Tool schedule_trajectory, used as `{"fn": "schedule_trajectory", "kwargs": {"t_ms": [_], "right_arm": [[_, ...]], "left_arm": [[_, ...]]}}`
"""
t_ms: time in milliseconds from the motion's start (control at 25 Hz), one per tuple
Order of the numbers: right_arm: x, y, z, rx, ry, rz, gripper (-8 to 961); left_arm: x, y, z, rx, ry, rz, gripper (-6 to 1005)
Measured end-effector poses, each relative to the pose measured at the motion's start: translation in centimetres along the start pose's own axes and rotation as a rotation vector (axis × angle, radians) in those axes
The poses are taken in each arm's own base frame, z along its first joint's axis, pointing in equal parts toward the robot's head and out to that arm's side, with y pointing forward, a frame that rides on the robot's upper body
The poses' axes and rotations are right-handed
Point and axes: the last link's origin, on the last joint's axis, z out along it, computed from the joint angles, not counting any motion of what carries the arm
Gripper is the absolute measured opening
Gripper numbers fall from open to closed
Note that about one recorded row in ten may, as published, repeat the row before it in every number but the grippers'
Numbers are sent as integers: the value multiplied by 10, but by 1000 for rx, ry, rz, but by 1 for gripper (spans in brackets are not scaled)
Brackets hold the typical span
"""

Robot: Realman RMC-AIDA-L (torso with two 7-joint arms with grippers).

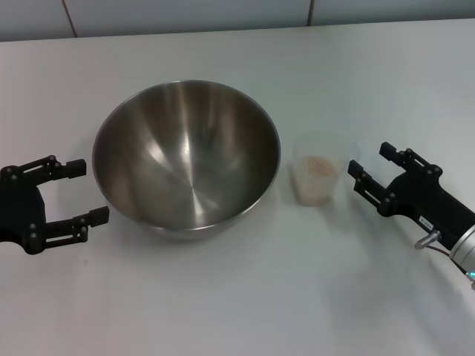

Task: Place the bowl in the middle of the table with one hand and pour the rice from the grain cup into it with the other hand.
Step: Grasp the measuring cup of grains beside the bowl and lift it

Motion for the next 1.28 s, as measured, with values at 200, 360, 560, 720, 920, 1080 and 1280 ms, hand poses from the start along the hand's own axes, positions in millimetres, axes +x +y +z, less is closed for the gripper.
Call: {"fn": "schedule_trajectory", "kwargs": {"t_ms": [200, 360, 560, 720, 920, 1080, 1280], "right_arm": [[-1, 0, 2, -4, -3, -2, 685], [-3, 0, 4, 1, -10, 0, 685], [-4, -1, 7, 0, -7, -2, 684], [-3, -1, 9, 0, 0, -2, 684], [-5, -1, 12, -3, -2, -5, 685], [-5, -2, 14, 1, 1, -6, 685], [-6, -2, 16, 0, 3, -6, 684]], "left_arm": [[-1, -1, 0, 8, -3, -2, 815], [-1, -1, 0, 12, -5, -3, 815], [-2, -2, 1, 17, -9, -4, 815], [-2, -2, 1, 15, -9, -5, 815], [-2, -2, 2, 14, -8, -4, 815], [-1, -2, 2, 14, -8, 0, 815], [-1, -3, 2, 16, -10, 3, 815]]}}
